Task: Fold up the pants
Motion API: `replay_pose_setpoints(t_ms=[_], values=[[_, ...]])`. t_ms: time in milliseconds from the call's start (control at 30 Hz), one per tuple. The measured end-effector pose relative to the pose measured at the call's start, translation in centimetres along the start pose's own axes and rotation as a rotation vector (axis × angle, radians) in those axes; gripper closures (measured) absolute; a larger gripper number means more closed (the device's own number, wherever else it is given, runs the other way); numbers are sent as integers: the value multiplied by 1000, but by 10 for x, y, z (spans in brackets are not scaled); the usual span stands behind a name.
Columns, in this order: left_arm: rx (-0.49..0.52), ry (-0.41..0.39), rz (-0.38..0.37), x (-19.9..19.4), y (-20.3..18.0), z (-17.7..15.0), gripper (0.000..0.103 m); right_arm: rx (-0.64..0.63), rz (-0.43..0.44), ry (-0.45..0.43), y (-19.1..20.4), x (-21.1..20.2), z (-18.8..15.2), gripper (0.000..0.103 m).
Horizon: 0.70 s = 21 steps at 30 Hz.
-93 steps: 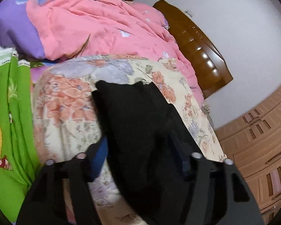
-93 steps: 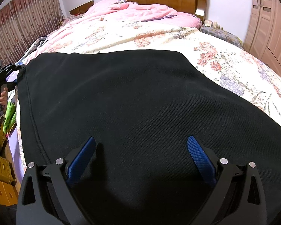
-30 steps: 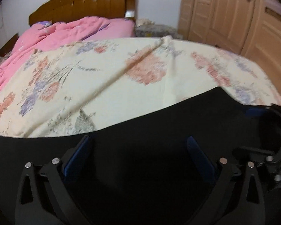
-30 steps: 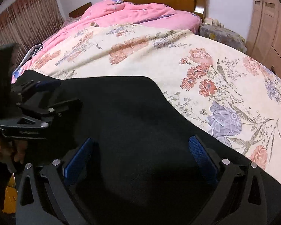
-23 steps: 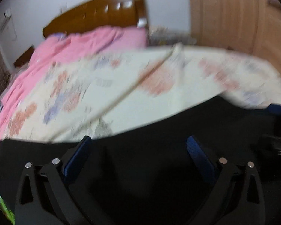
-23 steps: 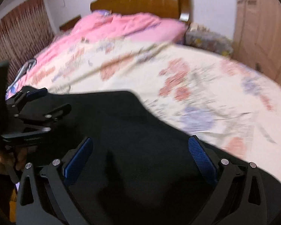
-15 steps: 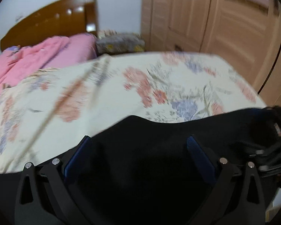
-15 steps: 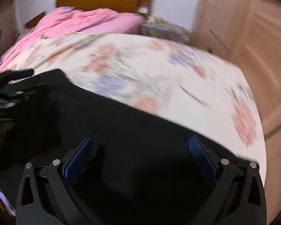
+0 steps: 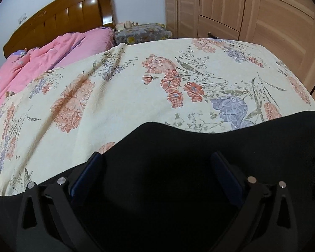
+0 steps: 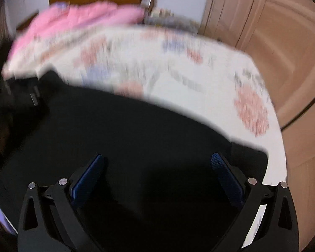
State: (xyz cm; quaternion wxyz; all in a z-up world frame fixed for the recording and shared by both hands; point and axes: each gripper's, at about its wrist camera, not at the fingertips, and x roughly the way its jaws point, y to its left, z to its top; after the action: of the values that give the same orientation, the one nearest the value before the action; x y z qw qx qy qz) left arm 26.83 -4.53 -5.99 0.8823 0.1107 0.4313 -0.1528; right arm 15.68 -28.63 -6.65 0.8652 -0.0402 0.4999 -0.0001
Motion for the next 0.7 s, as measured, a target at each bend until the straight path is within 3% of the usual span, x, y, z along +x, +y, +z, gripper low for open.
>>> replay_pose_setpoints(t_ms=[100,233,367,433,567,633,700], values=[[0,0,0,-2,-1,0,1,37,75,-7,-16,-5,-10,5],[-1,0,-1,-1,-2,0,1,-9,-7,-62,-2,-35,-18,5],[0,1,-1,-1,-1,1,1,-84,9,-11,12,-26,-46,4],[1,0,-1,-1,-1,1,1,-75,30,-77,6,-28,-57,4],[-4,1,-6,-1,-1,1,1,-71,-30,-53,5,-35,-52,5],[-9,-3,-11,-1,-1,1,1,-62,-65,-81,6,-48,-50,5],[-29,-25,6,-11,3,0,3,-35,-32,-146,8,-67,-48,5]])
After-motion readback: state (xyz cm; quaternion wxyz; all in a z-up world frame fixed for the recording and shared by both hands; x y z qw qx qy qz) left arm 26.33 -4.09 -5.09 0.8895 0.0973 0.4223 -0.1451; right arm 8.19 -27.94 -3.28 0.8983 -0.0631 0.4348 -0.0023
